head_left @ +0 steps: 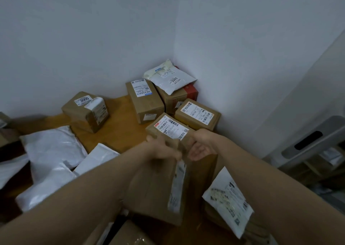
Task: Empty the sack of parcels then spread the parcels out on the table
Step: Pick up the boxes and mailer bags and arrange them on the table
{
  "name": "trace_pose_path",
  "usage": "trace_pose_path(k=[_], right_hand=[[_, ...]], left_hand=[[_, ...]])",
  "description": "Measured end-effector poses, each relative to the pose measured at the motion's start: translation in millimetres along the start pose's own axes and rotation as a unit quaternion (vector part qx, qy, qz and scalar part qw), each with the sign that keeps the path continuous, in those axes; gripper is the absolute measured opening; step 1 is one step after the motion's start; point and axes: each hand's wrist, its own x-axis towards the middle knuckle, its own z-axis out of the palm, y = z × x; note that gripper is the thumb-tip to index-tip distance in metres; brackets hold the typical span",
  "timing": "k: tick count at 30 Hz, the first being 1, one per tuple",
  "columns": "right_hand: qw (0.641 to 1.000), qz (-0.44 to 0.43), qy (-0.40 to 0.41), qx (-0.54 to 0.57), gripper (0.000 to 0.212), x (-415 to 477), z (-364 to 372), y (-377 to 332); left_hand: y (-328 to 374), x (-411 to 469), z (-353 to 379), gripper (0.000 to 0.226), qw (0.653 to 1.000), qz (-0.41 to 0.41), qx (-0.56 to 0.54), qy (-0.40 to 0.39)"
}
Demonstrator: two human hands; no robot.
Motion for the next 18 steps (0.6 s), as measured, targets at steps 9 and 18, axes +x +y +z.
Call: trace_pose_path(k=[9, 18], right_hand=[[0.980, -0.037, -0.136, 0.141, 0.102, 6, 4, 18], [0.974, -0.148, -0.071, 0.159, 0.084, 21, 22, -1]], left_hand=[[-49, -24, -71, 0.056, 0.884, 0.028, -0.468, -0.003], [-85, -4, -54, 0.047, 0.839, 0.014, -0.530, 0.119]])
